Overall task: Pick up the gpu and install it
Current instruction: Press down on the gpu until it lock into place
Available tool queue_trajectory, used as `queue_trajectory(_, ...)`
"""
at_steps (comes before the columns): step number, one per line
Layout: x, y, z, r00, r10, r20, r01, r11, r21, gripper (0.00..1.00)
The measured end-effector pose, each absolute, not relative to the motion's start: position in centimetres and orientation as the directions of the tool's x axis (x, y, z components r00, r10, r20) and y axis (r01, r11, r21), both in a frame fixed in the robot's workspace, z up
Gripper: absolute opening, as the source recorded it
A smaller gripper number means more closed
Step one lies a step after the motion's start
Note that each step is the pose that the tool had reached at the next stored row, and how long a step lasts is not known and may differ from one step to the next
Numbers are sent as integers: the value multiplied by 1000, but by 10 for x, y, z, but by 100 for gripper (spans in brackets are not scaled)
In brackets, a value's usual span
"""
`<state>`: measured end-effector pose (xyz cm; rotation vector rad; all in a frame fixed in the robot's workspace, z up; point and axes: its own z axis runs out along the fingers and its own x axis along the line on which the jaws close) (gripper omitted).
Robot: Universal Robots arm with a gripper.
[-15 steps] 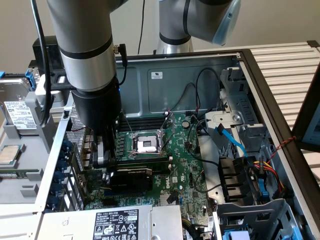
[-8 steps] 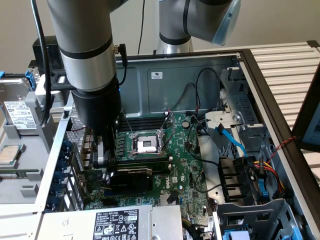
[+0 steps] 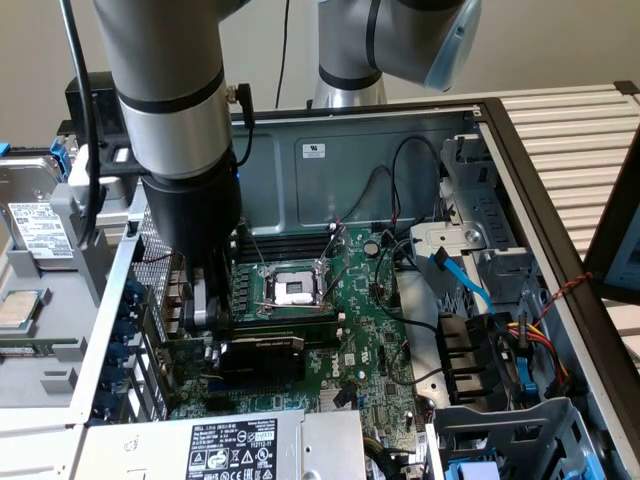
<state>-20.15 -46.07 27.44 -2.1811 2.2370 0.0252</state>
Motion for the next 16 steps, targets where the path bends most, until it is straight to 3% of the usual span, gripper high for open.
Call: queue_trajectory(16,-191,-461,329,-25,-999,-22,-1000,25,12,11)
